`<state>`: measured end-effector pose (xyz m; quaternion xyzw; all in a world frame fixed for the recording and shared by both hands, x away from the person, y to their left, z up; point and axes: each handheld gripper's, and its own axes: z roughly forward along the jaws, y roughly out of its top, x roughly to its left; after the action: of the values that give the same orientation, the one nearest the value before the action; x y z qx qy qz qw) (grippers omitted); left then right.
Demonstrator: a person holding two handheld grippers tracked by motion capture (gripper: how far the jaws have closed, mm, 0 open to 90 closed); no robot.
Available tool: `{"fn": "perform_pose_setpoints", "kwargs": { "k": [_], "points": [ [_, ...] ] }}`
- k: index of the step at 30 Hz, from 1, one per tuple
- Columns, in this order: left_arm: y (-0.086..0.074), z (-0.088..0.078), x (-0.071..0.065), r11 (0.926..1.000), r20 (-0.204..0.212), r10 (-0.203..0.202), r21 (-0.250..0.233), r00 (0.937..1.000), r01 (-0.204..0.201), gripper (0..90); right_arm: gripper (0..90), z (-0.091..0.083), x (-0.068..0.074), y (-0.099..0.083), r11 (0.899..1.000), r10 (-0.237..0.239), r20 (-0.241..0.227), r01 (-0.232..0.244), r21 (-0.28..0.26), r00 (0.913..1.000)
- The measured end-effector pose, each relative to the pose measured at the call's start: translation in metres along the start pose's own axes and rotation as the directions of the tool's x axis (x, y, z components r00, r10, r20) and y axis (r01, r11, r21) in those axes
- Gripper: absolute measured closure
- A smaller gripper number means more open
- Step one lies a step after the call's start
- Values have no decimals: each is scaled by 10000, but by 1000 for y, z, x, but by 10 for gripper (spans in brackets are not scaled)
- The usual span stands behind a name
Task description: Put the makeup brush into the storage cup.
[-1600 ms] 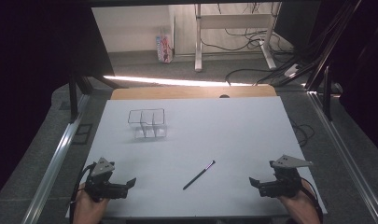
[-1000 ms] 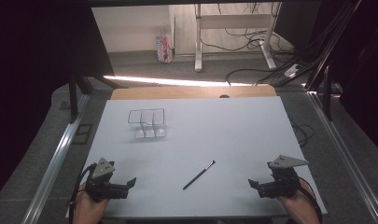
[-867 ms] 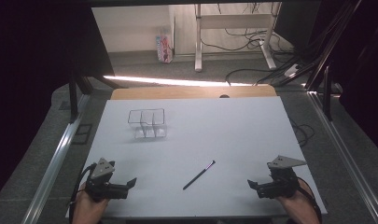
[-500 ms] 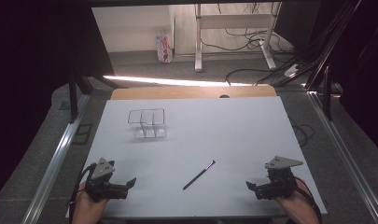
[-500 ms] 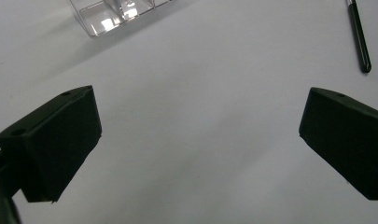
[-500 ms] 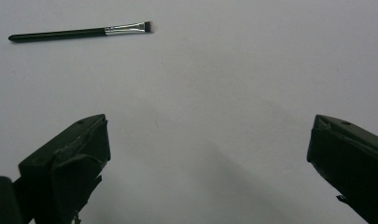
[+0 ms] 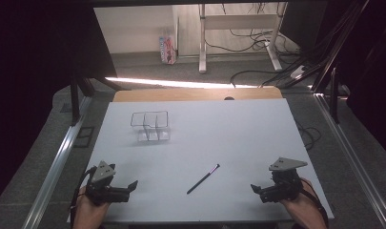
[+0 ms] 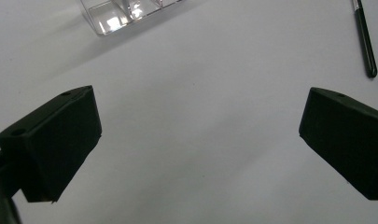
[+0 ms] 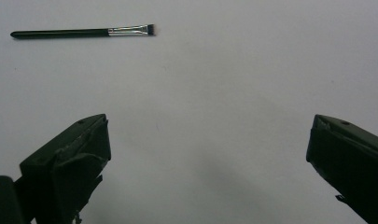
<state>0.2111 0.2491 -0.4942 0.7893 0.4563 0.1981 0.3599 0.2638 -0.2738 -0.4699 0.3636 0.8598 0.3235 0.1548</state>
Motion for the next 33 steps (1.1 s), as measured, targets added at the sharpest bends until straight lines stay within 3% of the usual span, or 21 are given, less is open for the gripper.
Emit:
{"fn": "perform_pose_setpoints", "kwargs": {
  "k": [33],
  "points": [
    [0, 2, 0, 9997, -230, 19, 261, 9997, -13, 0, 0, 10, 3, 27, 9937, 180, -313, -144, 1110, 9993]
  ]
}}
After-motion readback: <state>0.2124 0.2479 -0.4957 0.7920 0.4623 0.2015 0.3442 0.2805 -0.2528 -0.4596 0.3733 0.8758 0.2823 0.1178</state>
